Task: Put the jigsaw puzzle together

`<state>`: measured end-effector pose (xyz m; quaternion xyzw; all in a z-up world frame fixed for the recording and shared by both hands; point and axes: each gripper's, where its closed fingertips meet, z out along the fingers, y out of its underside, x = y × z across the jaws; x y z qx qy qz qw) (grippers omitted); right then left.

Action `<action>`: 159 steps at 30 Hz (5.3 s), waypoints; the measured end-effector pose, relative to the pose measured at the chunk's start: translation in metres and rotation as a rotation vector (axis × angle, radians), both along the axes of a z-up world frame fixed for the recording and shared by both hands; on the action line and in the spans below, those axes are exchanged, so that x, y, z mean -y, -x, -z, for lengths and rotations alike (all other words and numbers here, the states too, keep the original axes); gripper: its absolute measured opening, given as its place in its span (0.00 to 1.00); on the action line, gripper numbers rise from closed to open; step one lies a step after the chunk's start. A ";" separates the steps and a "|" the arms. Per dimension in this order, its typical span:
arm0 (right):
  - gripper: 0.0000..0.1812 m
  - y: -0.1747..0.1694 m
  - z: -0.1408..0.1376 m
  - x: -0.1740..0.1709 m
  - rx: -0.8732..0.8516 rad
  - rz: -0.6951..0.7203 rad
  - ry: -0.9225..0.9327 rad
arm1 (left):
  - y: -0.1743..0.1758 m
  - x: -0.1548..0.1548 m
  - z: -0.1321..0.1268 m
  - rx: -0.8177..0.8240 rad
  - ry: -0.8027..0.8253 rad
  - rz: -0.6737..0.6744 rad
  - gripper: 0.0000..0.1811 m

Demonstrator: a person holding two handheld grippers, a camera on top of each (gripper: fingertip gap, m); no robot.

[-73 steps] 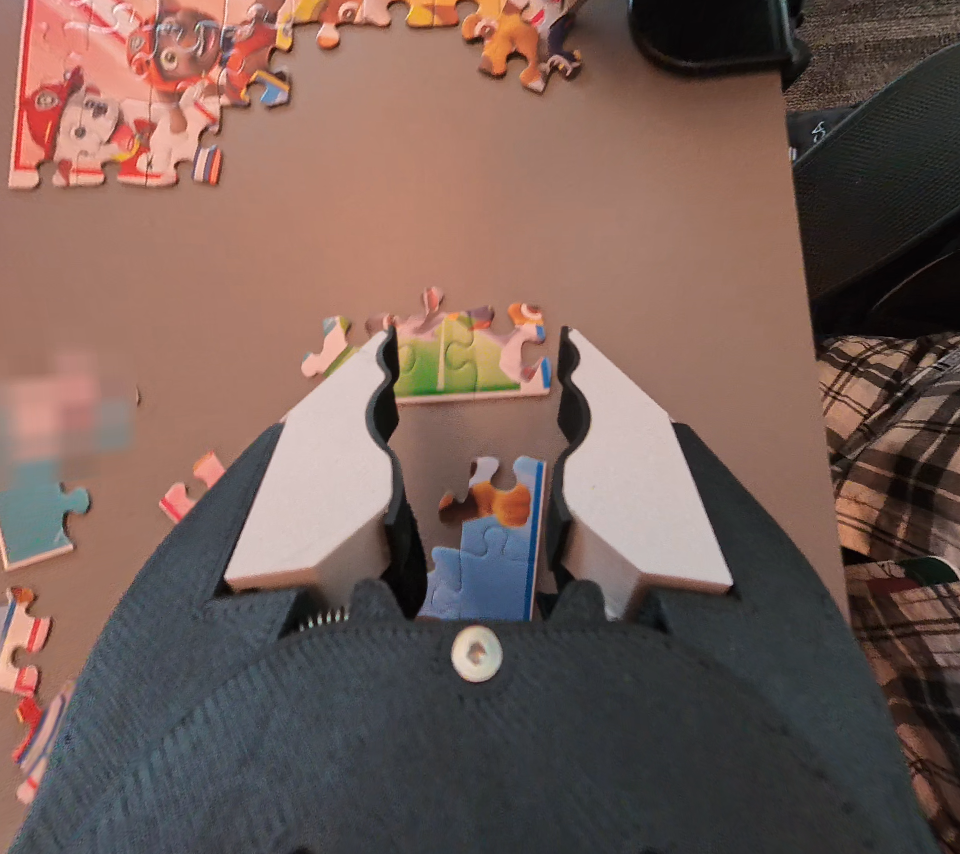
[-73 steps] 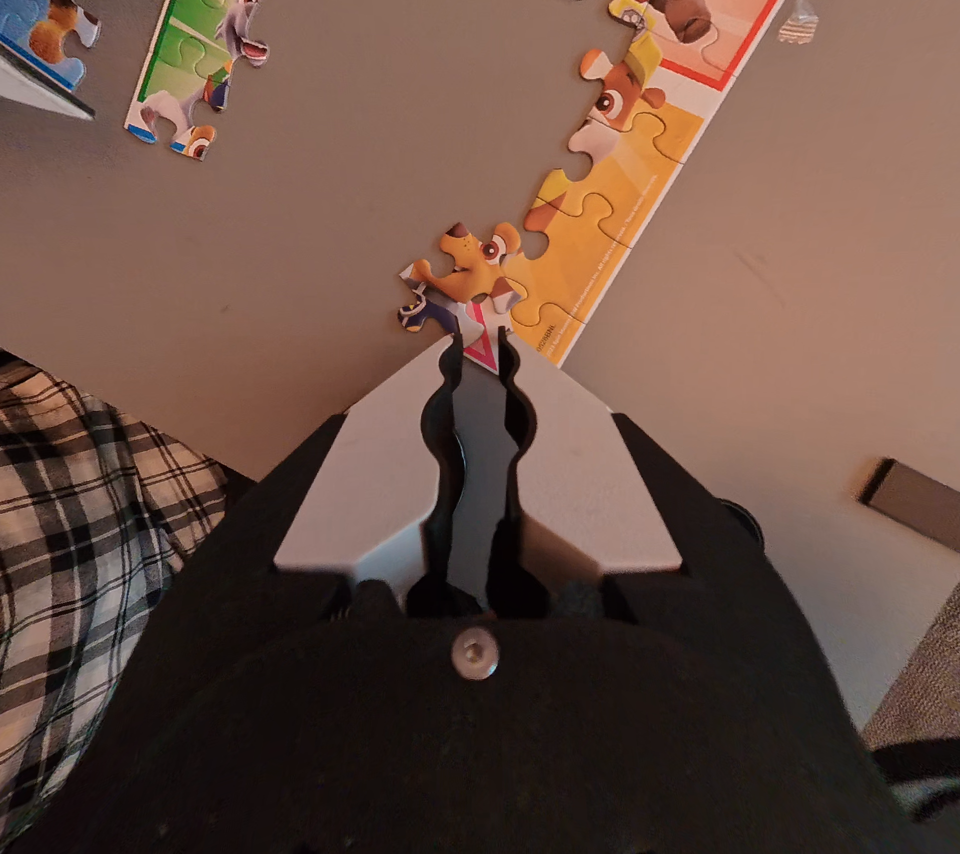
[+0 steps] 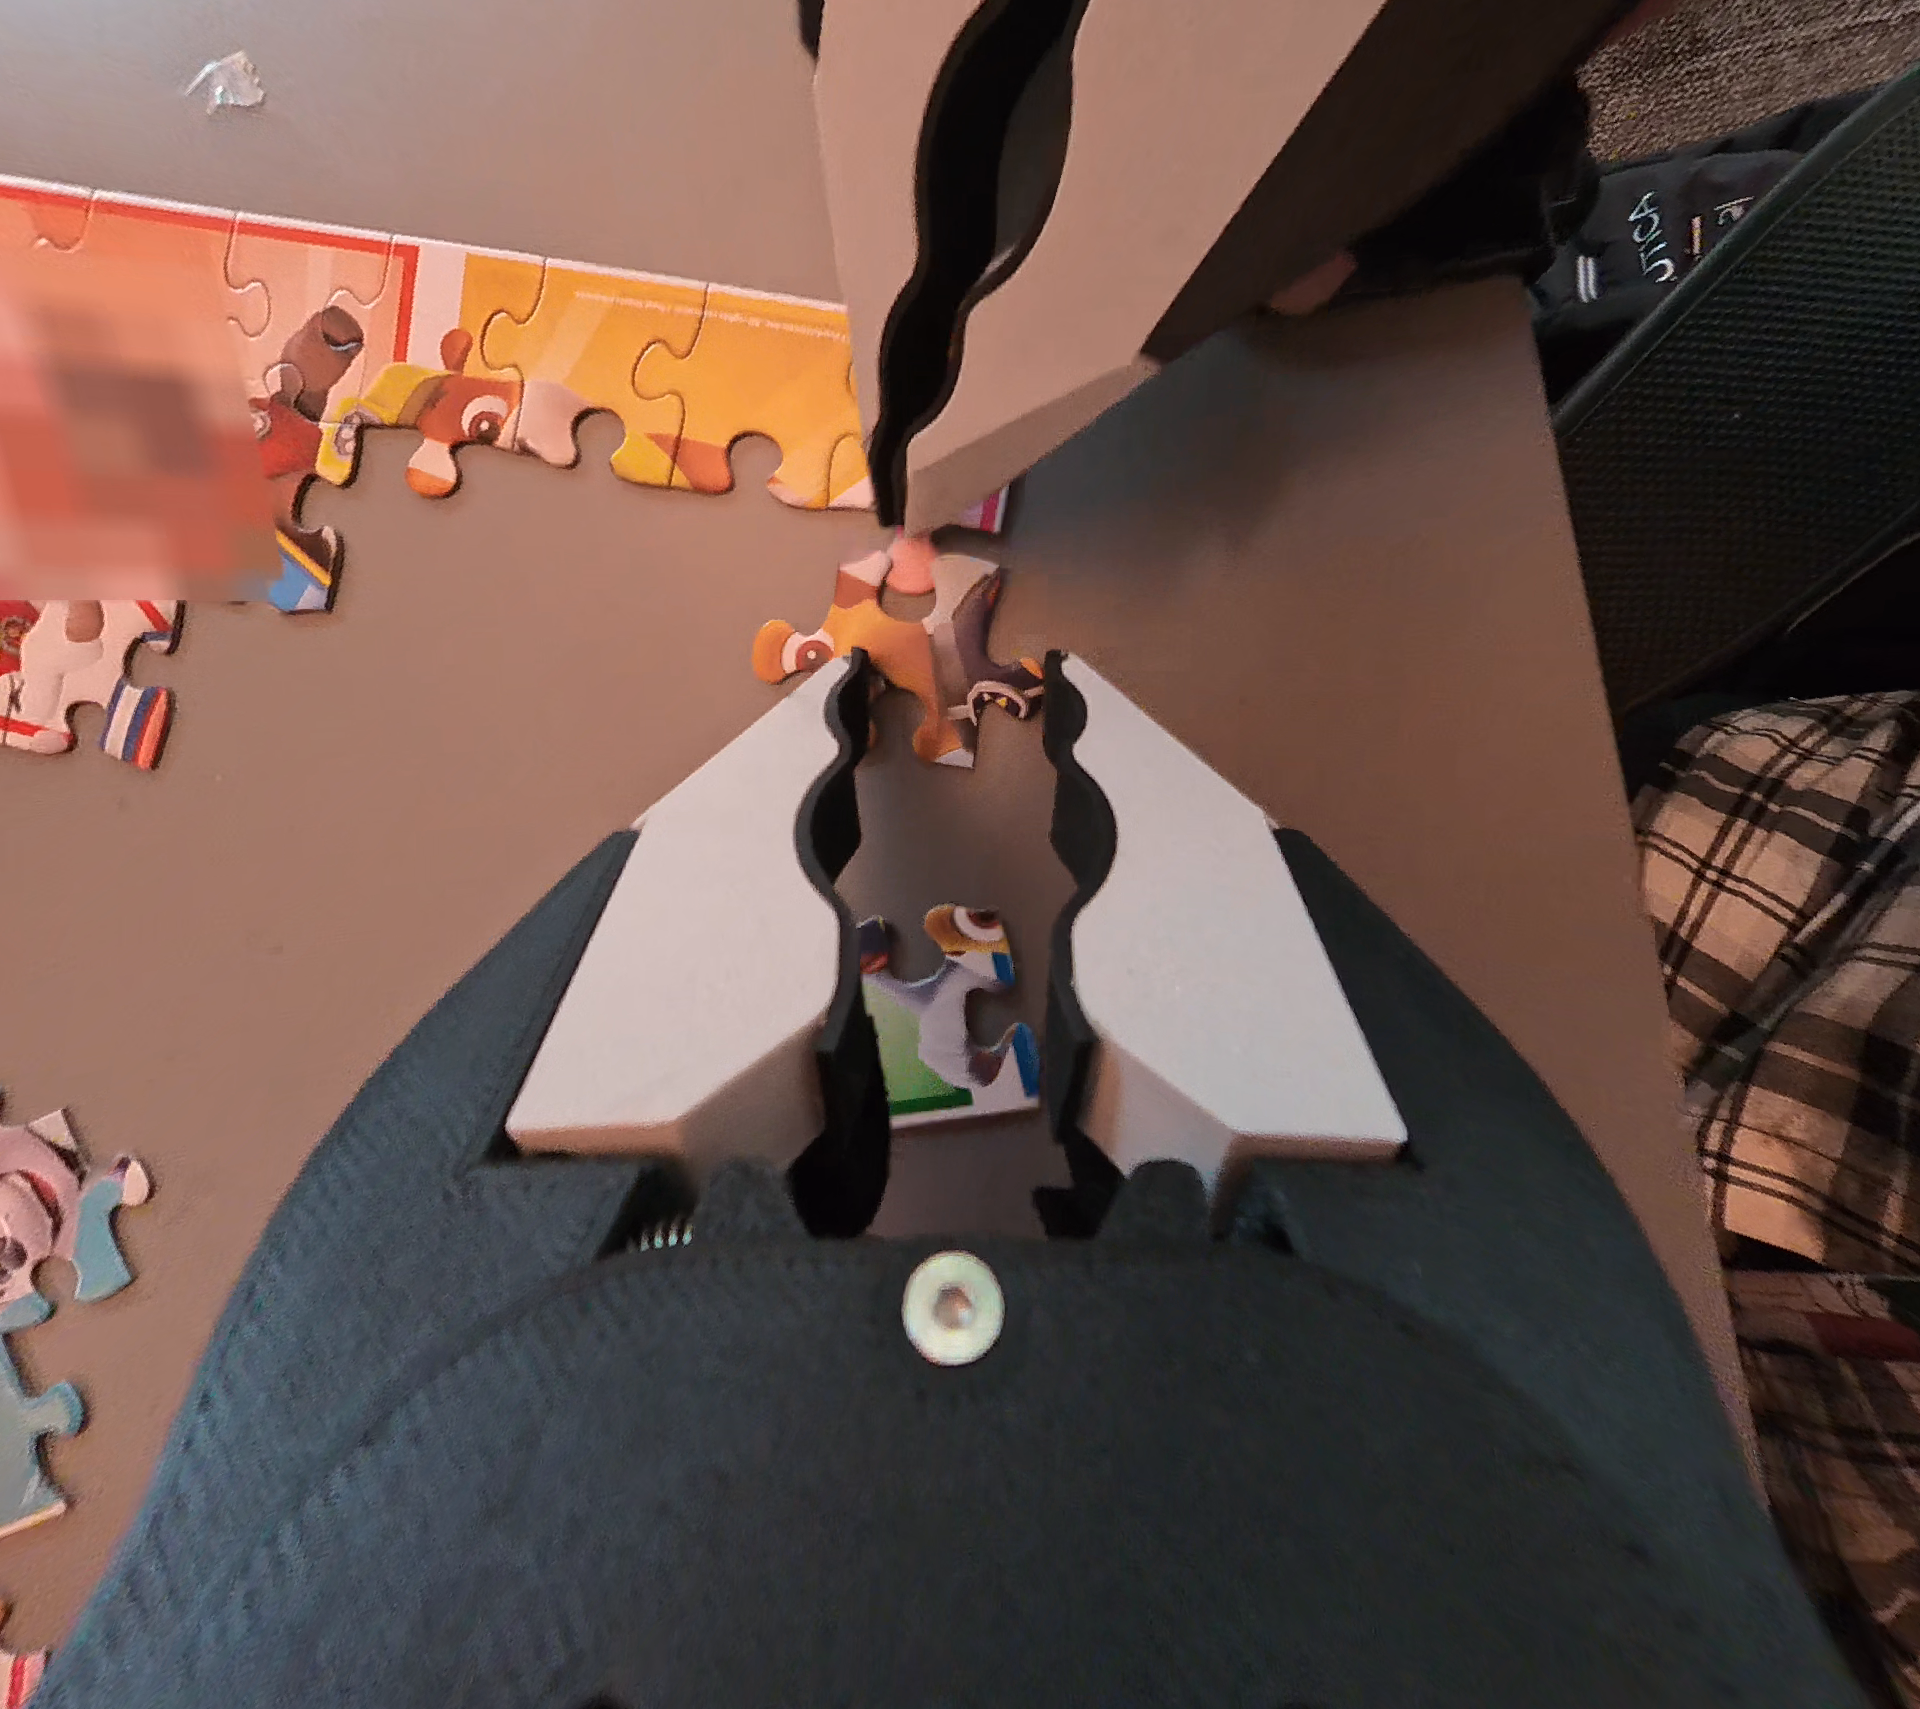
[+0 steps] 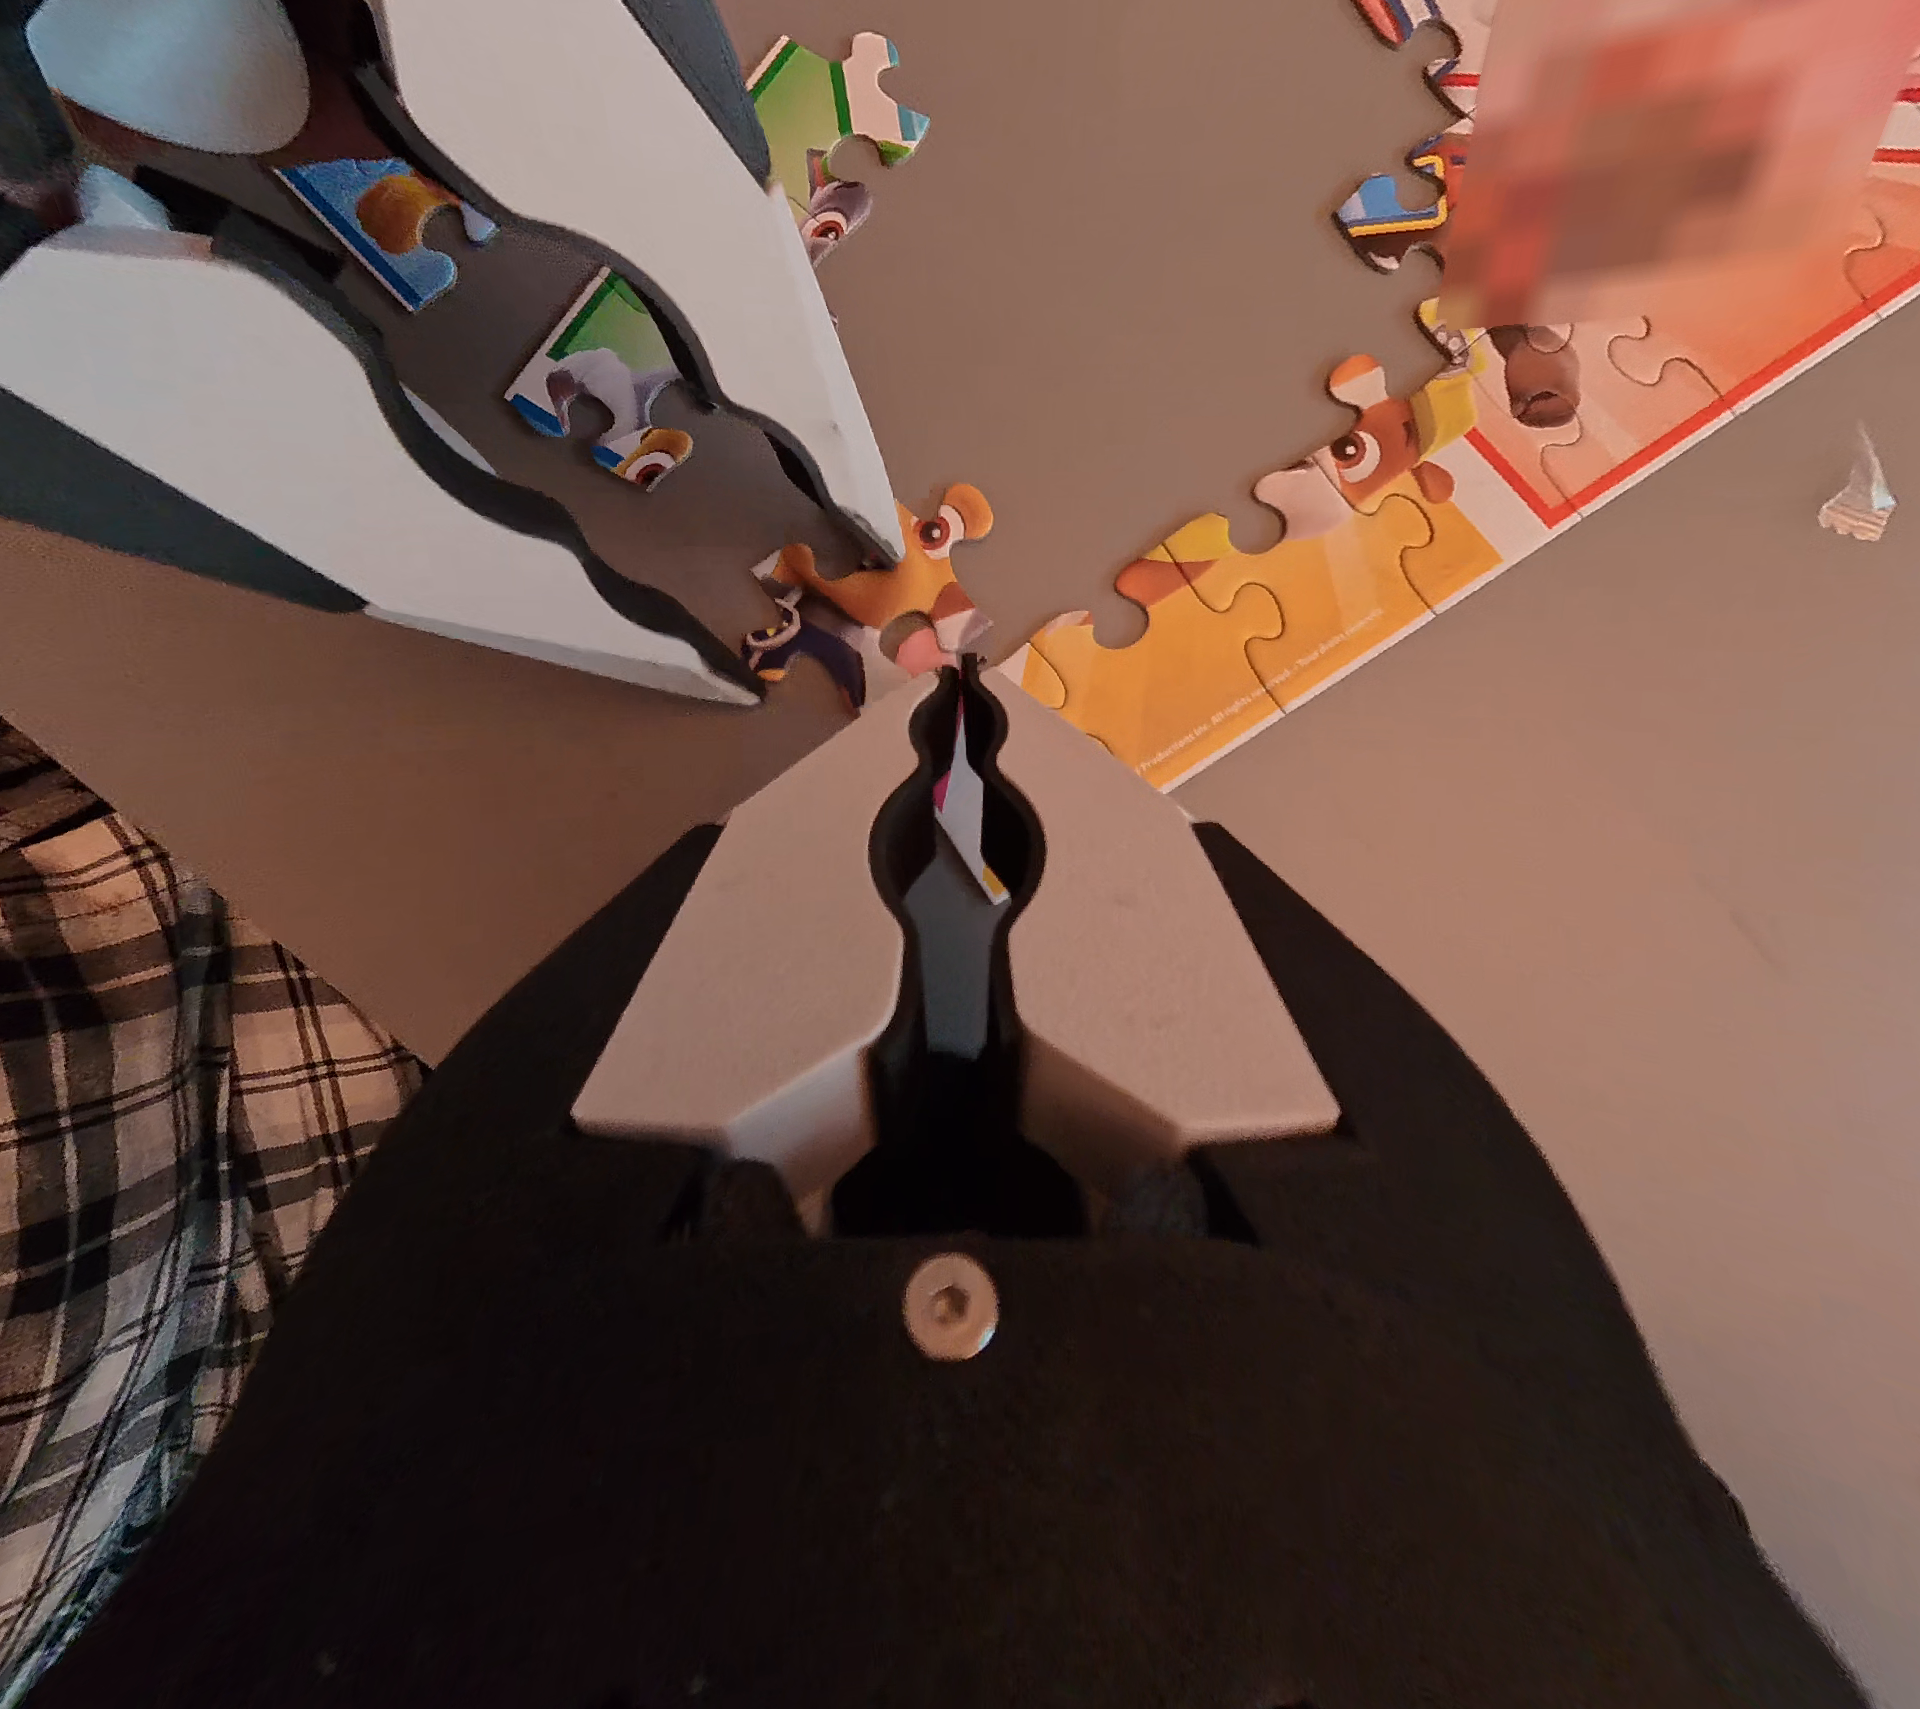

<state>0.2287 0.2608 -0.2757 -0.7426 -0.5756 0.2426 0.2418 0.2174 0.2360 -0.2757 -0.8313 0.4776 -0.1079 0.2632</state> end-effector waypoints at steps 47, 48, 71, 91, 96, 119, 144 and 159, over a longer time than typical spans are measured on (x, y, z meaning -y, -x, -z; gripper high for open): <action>0.13 0.039 -0.027 0.061 -0.072 -0.182 -0.056 | 0.400 0.277 -0.053 -0.049 -0.003 -0.898 0.23; 0.14 0.041 -0.026 0.065 -0.070 -0.192 -0.049 | 0.395 0.277 -0.052 -0.016 -0.010 -0.889 0.23; 0.17 0.103 -0.026 0.099 -0.041 -0.362 -0.096 | 0.139 0.193 -0.011 0.171 0.008 -0.296 0.27; 0.14 -0.025 -0.034 0.069 -0.116 -0.109 -0.059 | 0.056 0.146 0.000 0.081 -0.008 -0.075 0.22; 0.15 -0.006 -0.033 0.062 -0.104 -0.122 -0.109 | 0.077 0.109 -0.026 0.068 -0.090 -0.143 0.21; 0.12 0.110 0.002 0.032 0.010 -0.235 -0.053 | 0.176 0.072 0.001 -0.034 0.082 -0.281 0.22; 0.14 0.169 -0.004 0.078 -0.061 -0.336 -0.003 | 0.201 -0.020 0.001 -0.038 0.164 -0.371 0.16; 0.20 0.094 -0.006 0.008 0.019 -0.287 0.046 | 0.100 0.000 0.002 -0.133 0.157 0.200 0.13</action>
